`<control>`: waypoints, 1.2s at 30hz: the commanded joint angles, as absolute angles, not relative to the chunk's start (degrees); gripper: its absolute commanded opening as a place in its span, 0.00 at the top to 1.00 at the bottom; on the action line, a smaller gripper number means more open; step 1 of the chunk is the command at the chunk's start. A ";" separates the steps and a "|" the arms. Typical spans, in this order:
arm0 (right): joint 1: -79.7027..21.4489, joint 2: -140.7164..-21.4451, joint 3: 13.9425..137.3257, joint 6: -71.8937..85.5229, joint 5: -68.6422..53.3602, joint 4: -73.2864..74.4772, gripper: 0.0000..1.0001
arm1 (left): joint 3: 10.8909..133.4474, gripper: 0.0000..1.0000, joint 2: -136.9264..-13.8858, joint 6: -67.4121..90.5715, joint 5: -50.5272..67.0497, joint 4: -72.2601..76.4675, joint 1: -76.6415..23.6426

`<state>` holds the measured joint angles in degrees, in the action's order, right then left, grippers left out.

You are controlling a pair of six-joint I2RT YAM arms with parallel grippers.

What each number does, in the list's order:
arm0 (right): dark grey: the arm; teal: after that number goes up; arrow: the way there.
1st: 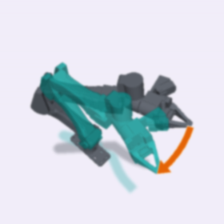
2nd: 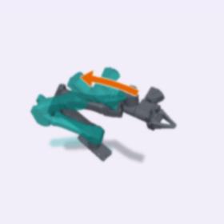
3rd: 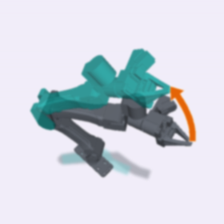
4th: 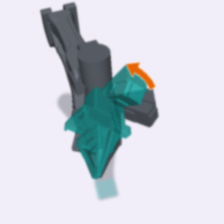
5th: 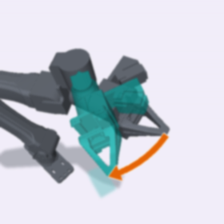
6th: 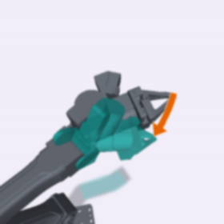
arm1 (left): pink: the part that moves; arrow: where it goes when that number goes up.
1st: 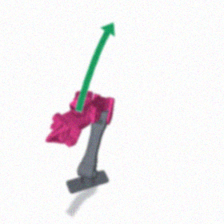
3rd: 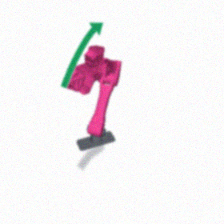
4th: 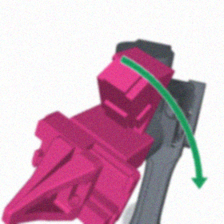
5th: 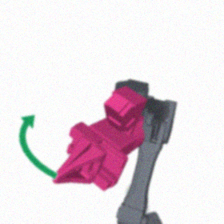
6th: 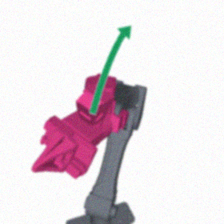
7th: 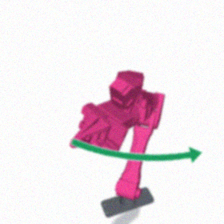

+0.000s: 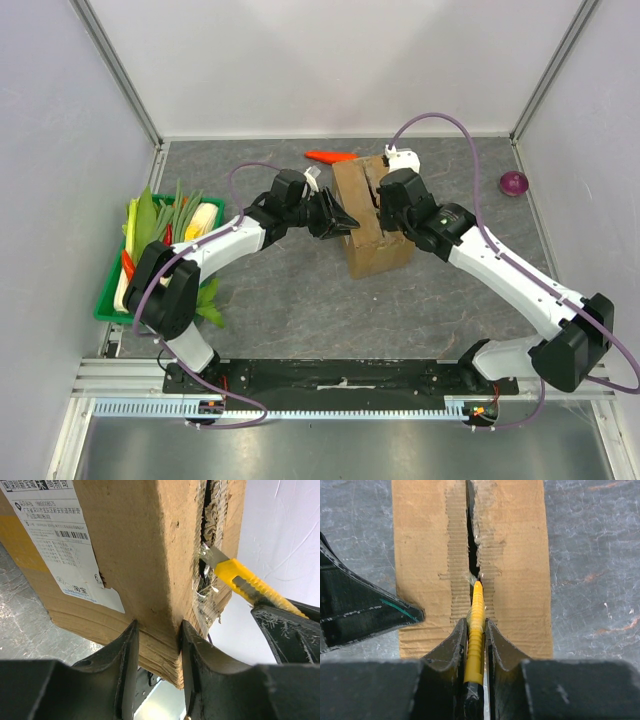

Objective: Unpack the express box

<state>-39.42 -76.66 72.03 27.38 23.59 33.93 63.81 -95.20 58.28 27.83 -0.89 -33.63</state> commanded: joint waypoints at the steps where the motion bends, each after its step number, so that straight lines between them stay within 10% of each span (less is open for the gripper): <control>1: -39.38 -74.71 74.18 30.41 23.82 39.63 1.00 | 63.81 0.60 -94.66 58.01 28.48 -1.93 -34.54; 36: -40.43 -65.48 76.64 38.41 8.88 58.88 1.00 | 65.04 0.61 -96.24 61.44 25.40 0.62 -35.33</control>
